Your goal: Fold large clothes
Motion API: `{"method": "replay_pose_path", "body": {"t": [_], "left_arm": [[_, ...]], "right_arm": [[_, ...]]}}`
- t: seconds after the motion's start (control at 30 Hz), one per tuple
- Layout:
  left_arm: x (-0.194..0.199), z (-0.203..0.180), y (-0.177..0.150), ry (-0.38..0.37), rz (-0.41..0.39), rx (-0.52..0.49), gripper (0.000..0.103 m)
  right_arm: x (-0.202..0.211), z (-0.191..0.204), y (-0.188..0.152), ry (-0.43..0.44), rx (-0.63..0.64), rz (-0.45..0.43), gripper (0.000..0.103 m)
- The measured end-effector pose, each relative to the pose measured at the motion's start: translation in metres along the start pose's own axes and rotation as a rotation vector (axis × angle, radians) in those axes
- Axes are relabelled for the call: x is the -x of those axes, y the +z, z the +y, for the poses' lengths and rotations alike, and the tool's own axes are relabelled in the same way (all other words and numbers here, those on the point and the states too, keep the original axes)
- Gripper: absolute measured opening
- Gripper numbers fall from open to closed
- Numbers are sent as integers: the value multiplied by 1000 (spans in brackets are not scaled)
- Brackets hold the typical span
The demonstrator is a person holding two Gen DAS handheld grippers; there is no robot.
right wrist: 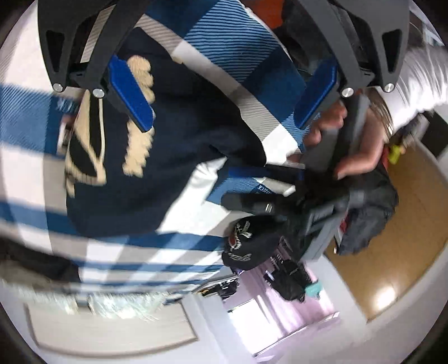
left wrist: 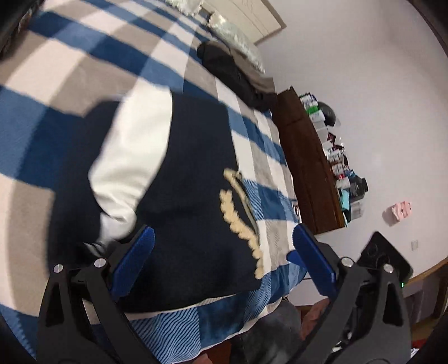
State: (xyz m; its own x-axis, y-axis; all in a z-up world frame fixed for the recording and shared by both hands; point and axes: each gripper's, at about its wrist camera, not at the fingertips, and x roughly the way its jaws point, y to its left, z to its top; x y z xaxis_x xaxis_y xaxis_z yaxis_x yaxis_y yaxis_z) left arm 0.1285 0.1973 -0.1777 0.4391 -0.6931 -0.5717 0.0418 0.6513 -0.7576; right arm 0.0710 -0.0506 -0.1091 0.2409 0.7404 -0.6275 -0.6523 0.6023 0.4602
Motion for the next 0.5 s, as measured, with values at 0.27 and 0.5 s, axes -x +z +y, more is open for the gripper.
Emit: {"method": "replay_pose_path", "body": {"t": [0.27,0.5], "left_arm": [[-37,46,-47,75,55,71,97],[-15,18,-51,70,-38,-33,97]], "right_arm": [[-33,-74,-45,111,-271,58,99],[-12,-99,-23,229,-397,52,98]]}}
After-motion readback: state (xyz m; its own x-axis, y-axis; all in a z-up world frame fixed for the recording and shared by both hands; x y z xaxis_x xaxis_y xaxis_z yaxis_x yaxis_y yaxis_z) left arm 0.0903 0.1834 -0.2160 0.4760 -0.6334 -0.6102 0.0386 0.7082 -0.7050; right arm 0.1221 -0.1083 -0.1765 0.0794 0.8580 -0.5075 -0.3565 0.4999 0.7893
